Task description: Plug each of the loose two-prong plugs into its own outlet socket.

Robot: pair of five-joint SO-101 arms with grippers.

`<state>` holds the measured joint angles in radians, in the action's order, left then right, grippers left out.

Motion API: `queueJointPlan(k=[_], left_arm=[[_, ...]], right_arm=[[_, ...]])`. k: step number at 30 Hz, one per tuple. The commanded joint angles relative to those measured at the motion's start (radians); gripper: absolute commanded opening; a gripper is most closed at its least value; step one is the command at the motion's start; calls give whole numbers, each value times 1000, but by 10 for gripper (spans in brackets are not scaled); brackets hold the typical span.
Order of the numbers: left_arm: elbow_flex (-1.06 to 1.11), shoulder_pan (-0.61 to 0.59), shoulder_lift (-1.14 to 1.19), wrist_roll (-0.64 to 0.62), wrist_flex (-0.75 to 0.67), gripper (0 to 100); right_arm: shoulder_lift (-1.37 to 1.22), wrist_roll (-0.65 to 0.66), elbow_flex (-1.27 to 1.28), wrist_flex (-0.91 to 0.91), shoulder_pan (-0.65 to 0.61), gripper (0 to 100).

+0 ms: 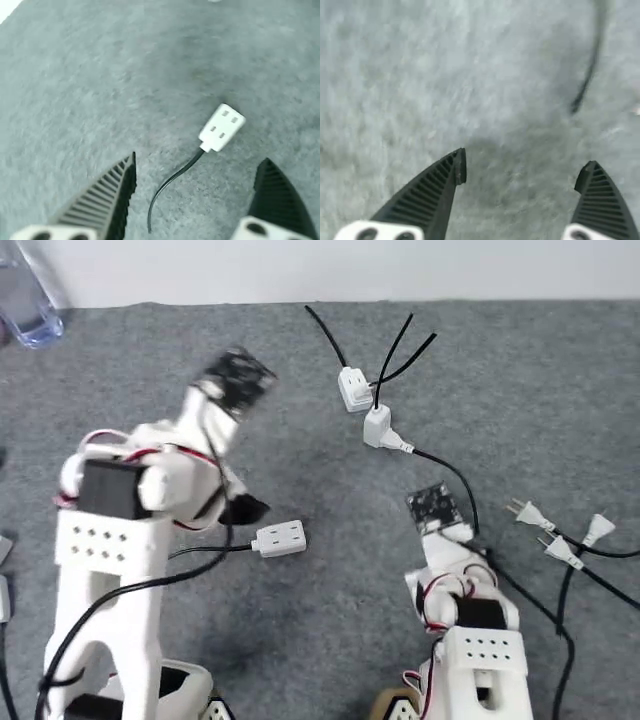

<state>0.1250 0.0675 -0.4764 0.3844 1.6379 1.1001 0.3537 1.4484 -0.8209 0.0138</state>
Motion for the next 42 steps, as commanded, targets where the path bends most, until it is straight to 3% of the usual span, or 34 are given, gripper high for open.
queueJointPlan(k=[1, 8, 17, 24, 29, 35, 42], left_arm=[[24, -95, -58, -107, -32, 350], [329, -222, -239, -242, -190, 350], [835, -327, -649, -255, -446, 350], [1041, -391, -907, -250, -482, 350], [1116, -394, -950, -250, -505, 350], [1264, -390, -950, -255, -614, 350], [1323, -387, -951, -250, -644, 350]], right_arm=[[10, -20, -146, -44, 7, 339], [10, -12, -345, -248, 39, 339], [10, -12, -526, -251, 372, 339], [-1, -12, -605, -252, 535, 339], [-19, 38, -697, -266, 559, 338], [-266, 63, -1000, -421, 559, 338], [-736, 238, -1369, -633, 558, 338]])
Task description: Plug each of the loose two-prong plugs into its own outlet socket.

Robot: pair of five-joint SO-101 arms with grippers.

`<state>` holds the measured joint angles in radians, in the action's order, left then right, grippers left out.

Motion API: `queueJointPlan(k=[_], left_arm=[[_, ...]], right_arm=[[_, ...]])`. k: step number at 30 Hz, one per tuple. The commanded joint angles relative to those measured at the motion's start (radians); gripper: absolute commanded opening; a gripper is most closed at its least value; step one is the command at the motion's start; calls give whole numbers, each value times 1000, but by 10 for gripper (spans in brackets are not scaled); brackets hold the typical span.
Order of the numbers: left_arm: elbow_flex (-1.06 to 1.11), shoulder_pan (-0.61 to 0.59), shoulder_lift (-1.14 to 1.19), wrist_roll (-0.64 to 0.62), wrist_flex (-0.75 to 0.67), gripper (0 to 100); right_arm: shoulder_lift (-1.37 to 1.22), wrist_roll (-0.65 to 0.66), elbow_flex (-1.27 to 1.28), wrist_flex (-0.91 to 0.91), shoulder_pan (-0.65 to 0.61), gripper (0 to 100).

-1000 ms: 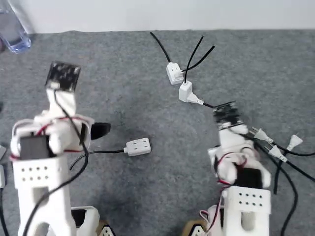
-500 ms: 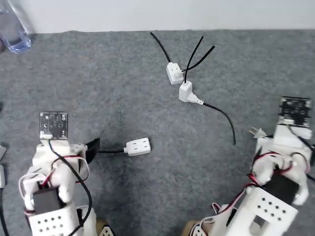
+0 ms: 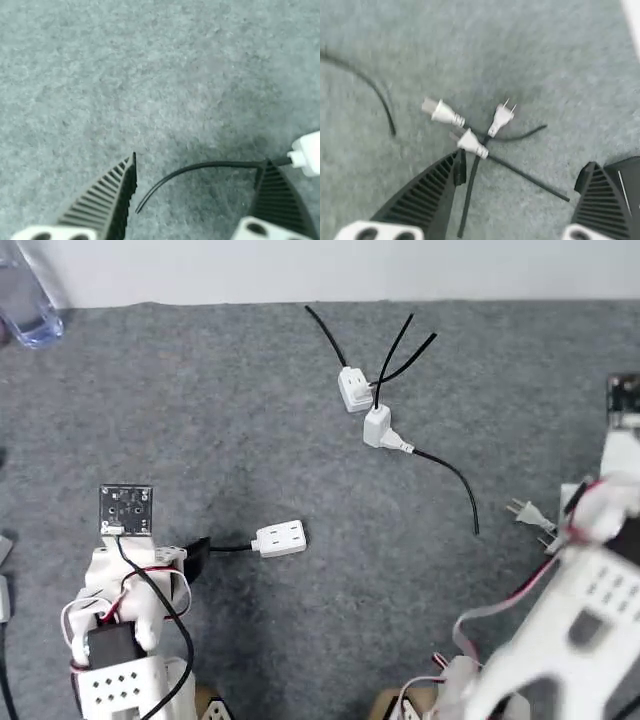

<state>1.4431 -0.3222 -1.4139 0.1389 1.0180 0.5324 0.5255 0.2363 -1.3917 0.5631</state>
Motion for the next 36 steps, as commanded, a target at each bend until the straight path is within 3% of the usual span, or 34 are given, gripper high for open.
queueJointPlan(k=[1, 6, 16, 19, 27, 33, 36], left_arm=[[10, 14, -14, -5, -26, 350], [39, 121, -17, 55, -21, 350], [59, 153, -15, 69, -25, 350], [71, 256, -12, 133, -25, 350], [53, 554, -11, 285, -2, 350], [-39, 664, -11, 373, 101, 350], [-39, 680, -11, 370, 97, 350]], right_arm=[[-222, 86, -184, -76, 8, 338], [-427, 255, -221, -85, 5, 338], [-687, 562, -201, -91, 65, 338], [-730, 658, -172, -88, 87, 338], [-754, 790, -124, -88, 102, 338], [-754, 844, -51, 45, 99, 232], [-754, 845, -14, 99, 96, 230]])
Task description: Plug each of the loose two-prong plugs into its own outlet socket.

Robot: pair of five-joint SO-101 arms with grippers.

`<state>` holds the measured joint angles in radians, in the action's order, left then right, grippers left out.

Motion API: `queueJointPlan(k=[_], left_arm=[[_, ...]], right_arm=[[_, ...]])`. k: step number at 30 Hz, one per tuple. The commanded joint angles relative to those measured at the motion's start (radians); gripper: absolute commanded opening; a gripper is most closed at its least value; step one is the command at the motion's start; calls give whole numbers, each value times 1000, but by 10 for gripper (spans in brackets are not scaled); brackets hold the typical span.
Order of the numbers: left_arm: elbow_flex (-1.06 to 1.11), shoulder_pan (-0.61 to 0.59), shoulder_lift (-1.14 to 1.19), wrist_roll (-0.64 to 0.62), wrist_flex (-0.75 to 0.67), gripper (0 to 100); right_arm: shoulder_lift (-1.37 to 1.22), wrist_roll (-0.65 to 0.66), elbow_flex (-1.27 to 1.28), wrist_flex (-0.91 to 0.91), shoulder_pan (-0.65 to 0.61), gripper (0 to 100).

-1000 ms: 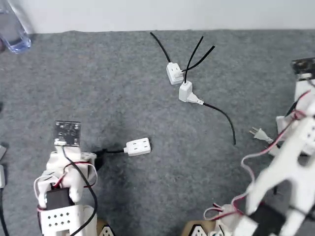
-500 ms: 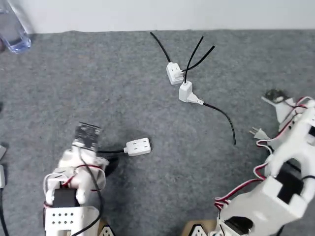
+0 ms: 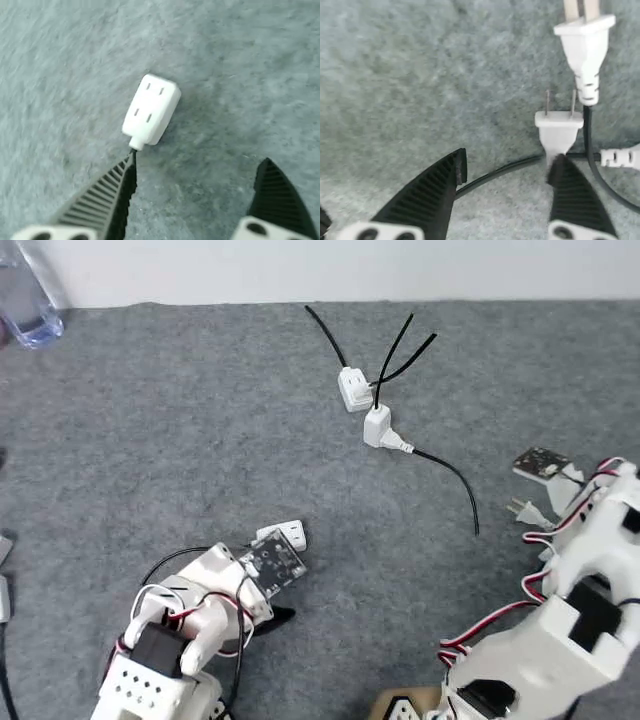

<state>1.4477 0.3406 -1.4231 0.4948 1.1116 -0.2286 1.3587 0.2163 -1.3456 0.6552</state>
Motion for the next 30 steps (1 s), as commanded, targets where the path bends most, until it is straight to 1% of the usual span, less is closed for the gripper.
queueJointPlan(k=[1, 6, 11, 15, 21, 25, 28, 30], left_arm=[[-38, 17, -2, 14, 3, 350], [-76, 15, -2, 14, 9, 350], [-150, 15, 5, 14, 25, 350], [-205, 15, 118, 14, 11, 350], [-329, -37, 410, -57, -120, 350], [-351, -38, 580, -132, -224, 350], [-349, -35, 686, -157, -299, 350], [-349, -35, 753, -166, -341, 350]], right_arm=[[7, 12, 11, 67, 5, 237], [7, 11, 14, 127, 18, 241], [7, 32, 12, 130, 21, 243], [-38, 60, 3, 133, 12, 241], [-197, 58, -94, 140, 18, 240], [-242, 60, -138, 142, 35, 240], [-245, 69, -149, 142, 35, 184], [-245, 103, -150, 122, 31, 136]])
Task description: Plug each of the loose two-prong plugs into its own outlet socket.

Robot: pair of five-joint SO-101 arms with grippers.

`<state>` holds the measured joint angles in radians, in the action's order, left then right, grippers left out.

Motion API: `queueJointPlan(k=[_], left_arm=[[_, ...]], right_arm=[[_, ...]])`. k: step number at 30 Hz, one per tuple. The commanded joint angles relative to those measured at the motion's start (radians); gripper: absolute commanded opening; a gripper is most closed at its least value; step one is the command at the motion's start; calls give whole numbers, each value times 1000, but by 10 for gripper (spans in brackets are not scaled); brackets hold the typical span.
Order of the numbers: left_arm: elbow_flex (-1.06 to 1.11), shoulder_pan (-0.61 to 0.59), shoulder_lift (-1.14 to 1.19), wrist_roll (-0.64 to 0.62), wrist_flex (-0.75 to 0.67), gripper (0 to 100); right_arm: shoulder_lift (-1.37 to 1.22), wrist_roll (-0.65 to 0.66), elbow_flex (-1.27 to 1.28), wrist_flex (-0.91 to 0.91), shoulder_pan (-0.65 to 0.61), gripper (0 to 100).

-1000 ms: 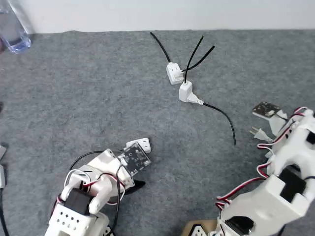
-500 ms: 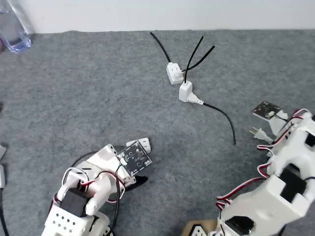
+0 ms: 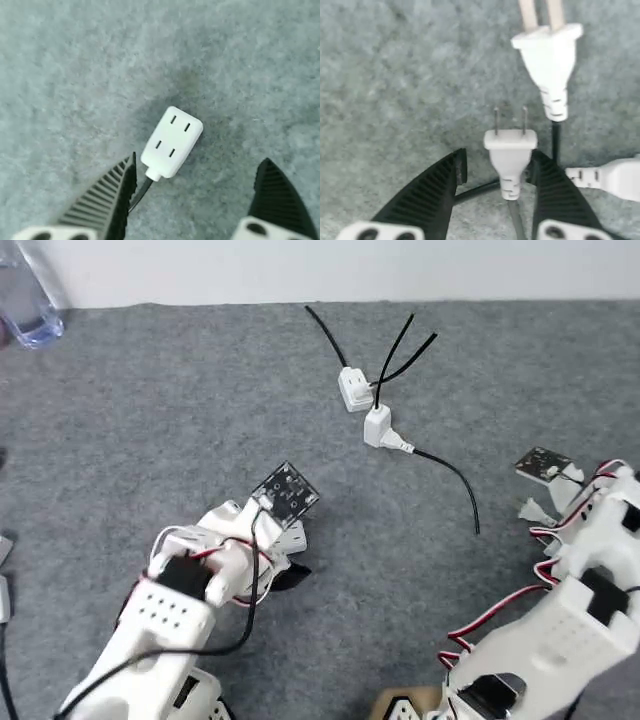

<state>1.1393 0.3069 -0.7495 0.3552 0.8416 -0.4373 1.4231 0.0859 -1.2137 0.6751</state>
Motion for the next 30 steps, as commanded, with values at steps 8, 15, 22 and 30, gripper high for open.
queueJointPlan(k=[8, 15, 22, 30], left_arm=[[-44, -6, 221, -157, -172, 350], [-41, -6, 210, -152, -140, 350], [-41, -9, 210, -150, -140, 350], [-41, -5, 210, -153, -140, 350]], right_arm=[[-42, 77, -20, -47, 12, 114], [-35, 78, -18, -107, 7, 113], [-33, 77, -21, -179, -45, 17], [50, 78, -21, -260, -73, 9]])
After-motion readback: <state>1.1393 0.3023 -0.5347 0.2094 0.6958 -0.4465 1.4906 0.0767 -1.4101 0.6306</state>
